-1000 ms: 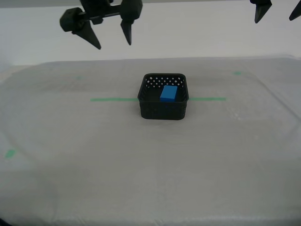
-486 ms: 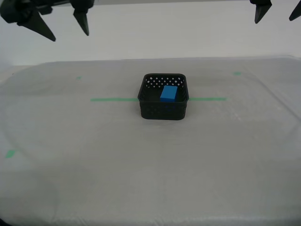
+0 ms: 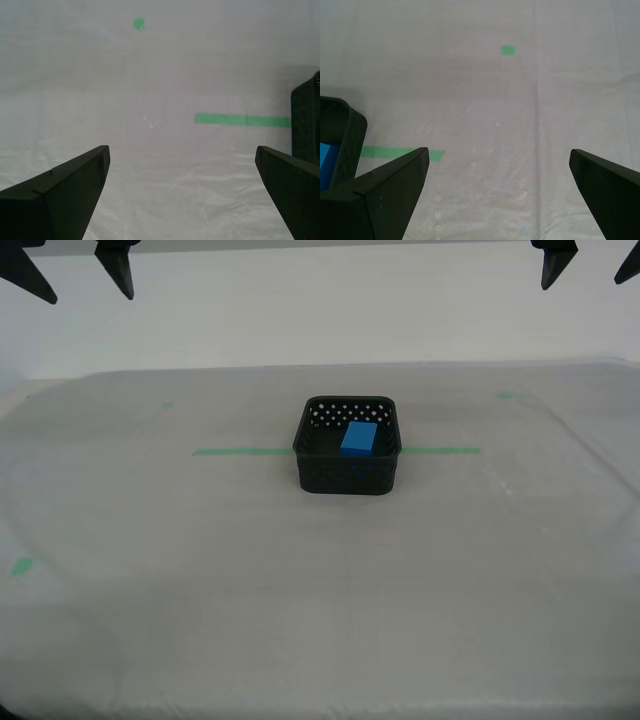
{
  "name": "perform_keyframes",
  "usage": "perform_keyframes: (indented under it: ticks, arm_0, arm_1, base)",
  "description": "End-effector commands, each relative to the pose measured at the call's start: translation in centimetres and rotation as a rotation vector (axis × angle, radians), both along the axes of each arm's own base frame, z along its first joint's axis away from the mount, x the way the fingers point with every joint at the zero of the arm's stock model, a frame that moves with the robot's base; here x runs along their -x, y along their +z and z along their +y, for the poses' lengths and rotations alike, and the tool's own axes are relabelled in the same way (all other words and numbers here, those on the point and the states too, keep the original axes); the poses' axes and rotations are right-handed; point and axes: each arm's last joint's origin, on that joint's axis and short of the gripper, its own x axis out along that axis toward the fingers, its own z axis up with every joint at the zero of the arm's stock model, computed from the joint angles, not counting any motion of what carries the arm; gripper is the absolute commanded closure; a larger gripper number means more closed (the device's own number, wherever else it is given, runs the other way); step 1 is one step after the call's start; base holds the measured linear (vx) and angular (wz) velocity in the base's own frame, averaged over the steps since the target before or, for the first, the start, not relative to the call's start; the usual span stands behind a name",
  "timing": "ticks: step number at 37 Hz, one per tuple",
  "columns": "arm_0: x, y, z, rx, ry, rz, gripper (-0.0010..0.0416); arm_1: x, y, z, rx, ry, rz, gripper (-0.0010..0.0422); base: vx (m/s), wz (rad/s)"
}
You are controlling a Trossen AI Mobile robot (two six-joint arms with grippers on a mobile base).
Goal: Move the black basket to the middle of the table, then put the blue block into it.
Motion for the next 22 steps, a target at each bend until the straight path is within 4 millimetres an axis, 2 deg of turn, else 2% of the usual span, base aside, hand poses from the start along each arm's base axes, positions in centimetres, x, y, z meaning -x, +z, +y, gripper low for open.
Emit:
perform_keyframes:
  ticks: [1,15,22]
  arm_0:
    - [0.0,0.0,0.0,0.0,0.001,-0.001,0.0012]
    - [0.0,0.0,0.0,0.0,0.001,-0.001,0.0012]
    - [0.0,0.0,0.0,0.0,0.001,-0.001,0.0012]
  arm_1:
    - [-0.1,0.1,0.6,-0.014,0.005,-0.01,0.0012]
    - [-1.3,0.4,2.8,-0.031,0.053,-0.092,0.0011]
    - [-1.8,-0.3,3.6,-0.068,0.04,-0.07,0.0012]
  base:
    - [0.0,0.0]
    - [0.0,0.0]
    - [0.0,0.0]
